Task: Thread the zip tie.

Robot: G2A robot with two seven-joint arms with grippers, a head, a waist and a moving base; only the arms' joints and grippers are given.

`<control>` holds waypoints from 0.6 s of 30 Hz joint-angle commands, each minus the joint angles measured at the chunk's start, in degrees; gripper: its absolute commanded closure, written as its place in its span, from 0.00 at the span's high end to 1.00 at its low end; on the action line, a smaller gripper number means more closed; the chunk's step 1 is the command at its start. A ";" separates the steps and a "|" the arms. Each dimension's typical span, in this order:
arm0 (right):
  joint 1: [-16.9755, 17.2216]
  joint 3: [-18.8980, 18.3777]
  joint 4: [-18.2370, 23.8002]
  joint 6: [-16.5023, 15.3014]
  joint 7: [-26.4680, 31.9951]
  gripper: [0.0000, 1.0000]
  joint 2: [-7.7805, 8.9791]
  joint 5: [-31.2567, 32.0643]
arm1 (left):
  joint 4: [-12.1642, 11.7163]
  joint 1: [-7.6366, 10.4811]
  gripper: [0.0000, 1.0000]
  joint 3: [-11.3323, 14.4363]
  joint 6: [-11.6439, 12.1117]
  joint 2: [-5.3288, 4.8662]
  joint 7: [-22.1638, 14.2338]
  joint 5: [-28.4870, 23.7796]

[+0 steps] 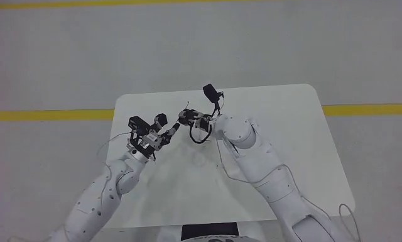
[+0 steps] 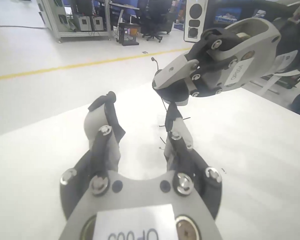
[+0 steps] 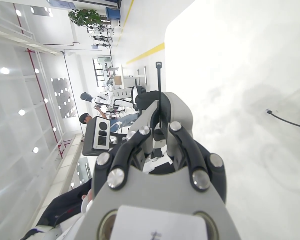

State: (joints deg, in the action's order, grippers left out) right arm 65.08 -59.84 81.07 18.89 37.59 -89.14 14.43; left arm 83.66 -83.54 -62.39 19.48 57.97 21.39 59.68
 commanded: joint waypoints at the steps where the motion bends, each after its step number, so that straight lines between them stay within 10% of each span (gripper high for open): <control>1: 0.03 0.15 0.11 -0.01 -0.15 0.00 0.05 -0.18 | 0.03 0.07 0.42 0.21 0.00 -0.02 -0.01 -0.10; 18: -0.59 1.95 -0.11 0.39 -1.40 0.00 0.41 -0.92 | 0.23 0.84 0.31 2.13 0.00 -0.50 0.62 -0.48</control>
State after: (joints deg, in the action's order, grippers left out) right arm 64.52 -57.89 80.96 19.24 36.23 -88.77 13.46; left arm 83.91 -82.73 -60.35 19.48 57.51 22.01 59.29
